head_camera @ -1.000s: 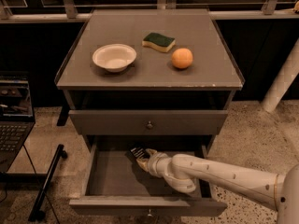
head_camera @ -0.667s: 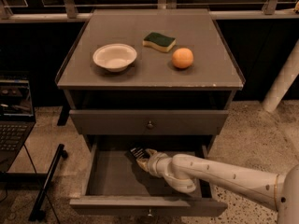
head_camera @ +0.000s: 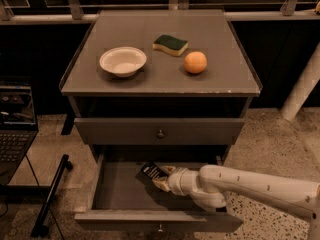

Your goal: Pick rxbar chocolate from middle drawer and place on counter

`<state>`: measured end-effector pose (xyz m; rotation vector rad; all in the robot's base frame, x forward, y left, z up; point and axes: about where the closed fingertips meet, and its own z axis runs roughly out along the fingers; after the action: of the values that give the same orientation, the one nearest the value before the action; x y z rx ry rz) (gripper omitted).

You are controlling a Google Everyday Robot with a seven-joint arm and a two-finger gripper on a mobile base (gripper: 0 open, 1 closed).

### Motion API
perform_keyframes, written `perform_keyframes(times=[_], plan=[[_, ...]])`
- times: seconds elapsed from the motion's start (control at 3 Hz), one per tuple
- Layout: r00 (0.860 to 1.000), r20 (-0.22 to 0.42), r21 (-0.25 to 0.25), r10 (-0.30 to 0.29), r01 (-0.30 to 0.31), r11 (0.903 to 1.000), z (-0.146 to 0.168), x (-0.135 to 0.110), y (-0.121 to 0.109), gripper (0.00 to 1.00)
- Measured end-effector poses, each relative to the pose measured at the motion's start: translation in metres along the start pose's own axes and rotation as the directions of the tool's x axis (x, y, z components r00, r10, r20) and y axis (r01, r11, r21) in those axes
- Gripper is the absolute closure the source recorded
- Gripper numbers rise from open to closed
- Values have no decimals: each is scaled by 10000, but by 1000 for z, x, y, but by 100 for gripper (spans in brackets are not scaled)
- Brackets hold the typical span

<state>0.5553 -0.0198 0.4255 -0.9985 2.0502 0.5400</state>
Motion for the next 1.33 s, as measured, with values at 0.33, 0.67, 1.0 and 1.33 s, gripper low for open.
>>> perform_keyframes(times=[0.33,0.67,1.0,1.33], plan=[[9976,-109,-937,-682,669,9933,-39,3,11,100],[9893,571,-1910,-1343,1428,9711,-88,-13,36,100],[9893,571,-1911,-1343,1428,9711,-88,-13,36,100],[9793,646,-2568,-1917,2019,9451,-98,-26,46,100]])
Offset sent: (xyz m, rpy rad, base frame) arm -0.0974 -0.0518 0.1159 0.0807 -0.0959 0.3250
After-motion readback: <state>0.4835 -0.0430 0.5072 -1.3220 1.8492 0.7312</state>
